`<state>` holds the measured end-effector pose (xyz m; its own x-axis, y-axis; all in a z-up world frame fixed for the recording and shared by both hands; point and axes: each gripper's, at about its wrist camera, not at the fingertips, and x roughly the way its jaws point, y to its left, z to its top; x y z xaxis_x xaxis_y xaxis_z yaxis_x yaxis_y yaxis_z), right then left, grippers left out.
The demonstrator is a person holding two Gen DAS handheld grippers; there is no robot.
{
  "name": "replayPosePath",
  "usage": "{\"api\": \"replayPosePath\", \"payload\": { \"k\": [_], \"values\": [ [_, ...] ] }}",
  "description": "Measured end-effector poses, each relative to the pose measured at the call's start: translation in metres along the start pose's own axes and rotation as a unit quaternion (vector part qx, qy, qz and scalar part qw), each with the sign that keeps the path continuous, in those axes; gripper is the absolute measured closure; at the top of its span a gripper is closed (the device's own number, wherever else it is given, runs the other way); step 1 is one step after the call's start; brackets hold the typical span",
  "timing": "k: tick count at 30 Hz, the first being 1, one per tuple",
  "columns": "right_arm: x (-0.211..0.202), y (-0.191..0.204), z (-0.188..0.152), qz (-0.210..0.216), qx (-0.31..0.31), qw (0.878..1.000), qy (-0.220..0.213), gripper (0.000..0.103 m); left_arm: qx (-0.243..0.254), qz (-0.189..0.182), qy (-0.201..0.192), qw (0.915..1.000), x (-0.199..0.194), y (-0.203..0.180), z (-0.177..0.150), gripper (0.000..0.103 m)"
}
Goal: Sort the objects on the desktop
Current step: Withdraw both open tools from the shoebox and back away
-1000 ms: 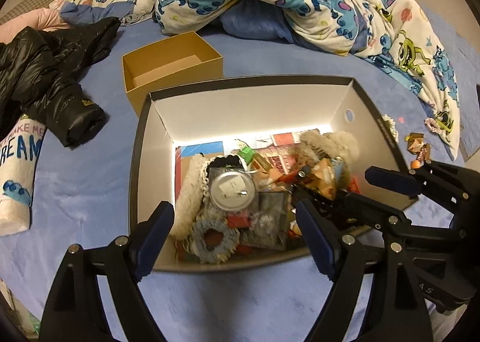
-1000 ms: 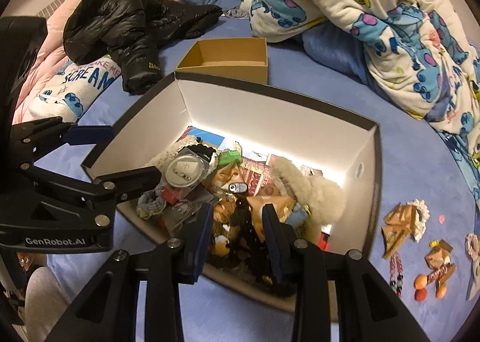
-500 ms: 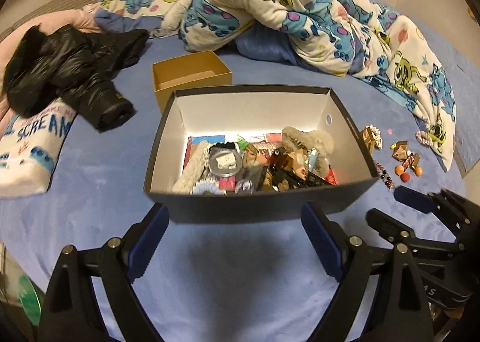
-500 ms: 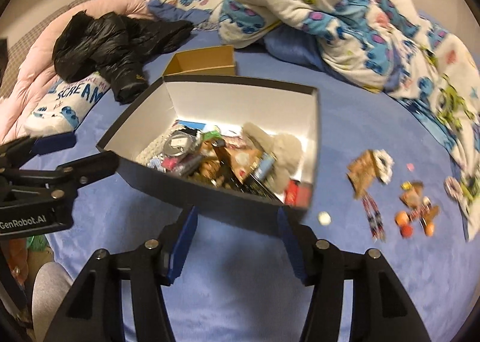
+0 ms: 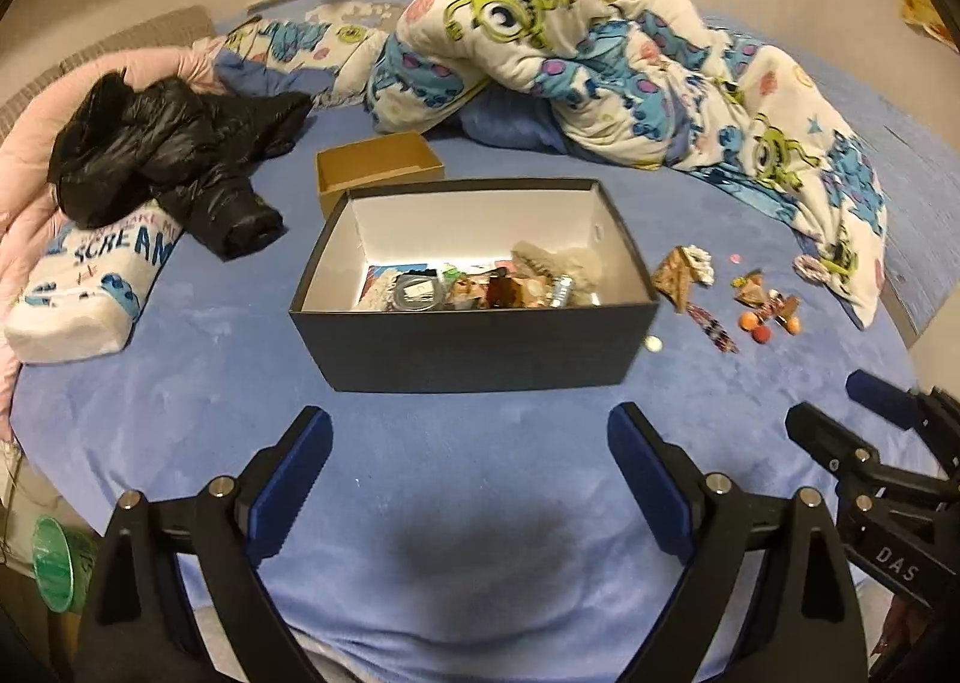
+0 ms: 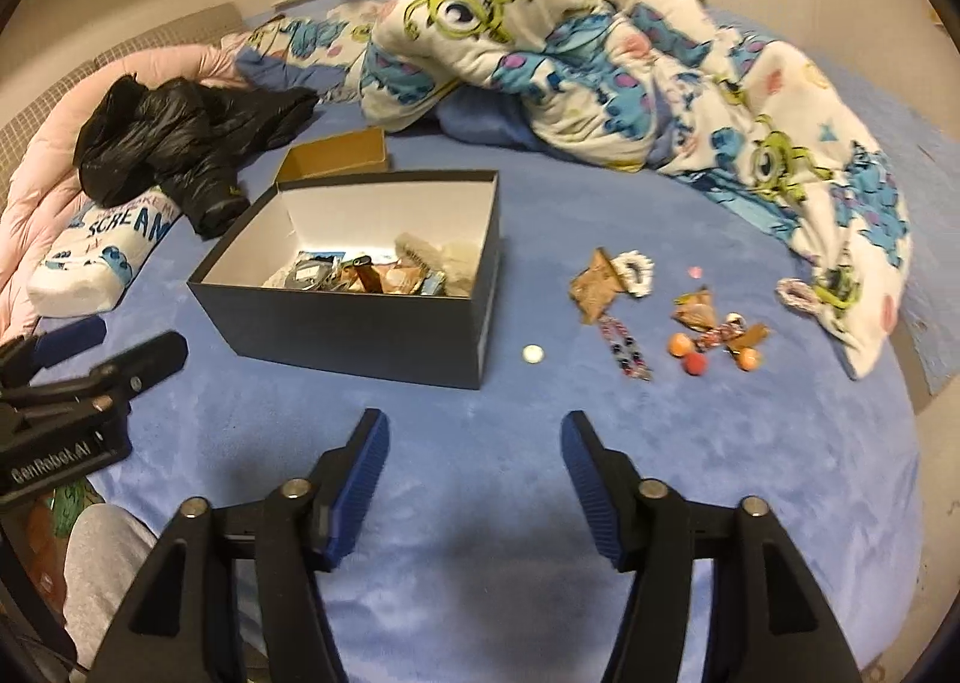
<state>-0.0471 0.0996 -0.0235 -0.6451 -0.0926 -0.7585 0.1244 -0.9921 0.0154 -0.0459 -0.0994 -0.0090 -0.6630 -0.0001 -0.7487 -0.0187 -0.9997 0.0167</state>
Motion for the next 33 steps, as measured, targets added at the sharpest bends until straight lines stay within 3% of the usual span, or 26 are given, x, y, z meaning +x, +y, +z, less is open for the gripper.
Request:
{"api": "replayPosePath", "payload": {
  "k": [2, 5, 11, 20, 25, 33],
  "values": [
    [-0.016, 0.0, -0.006, -0.006, -0.001, 1.0, -0.013, 0.035, 0.013, 0.004, -0.009, 0.9999, -0.012, -0.009, -0.005, 0.006],
    [-0.038, 0.001, -0.016, -0.012, -0.007, 0.999, -0.029, 0.022, 0.017, -0.005, -0.015, 0.9997, -0.03, -0.019, -0.013, 0.002],
    [-0.072, -0.007, -0.035, 0.005, 0.021, 0.998, -0.053, 0.016, 0.006, -0.033, -0.02, 0.9993, -0.053, -0.029, -0.024, 0.0],
    [-0.1, -0.021, -0.059, 0.008, 0.041, 0.997, -0.071, 0.012, 0.008, -0.033, -0.014, 0.9993, -0.063, -0.044, -0.037, 0.0],
    [-0.106, -0.024, -0.063, -0.001, 0.039, 0.997, -0.073, 0.012, 0.005, -0.053, 0.003, 0.9986, -0.06, -0.05, -0.04, 0.0],
    [-0.105, -0.035, -0.067, -0.004, 0.055, 0.996, -0.069, 0.012, -0.009, -0.065, -0.003, 0.9979, -0.062, -0.05, -0.042, 0.0]
  ]
}}
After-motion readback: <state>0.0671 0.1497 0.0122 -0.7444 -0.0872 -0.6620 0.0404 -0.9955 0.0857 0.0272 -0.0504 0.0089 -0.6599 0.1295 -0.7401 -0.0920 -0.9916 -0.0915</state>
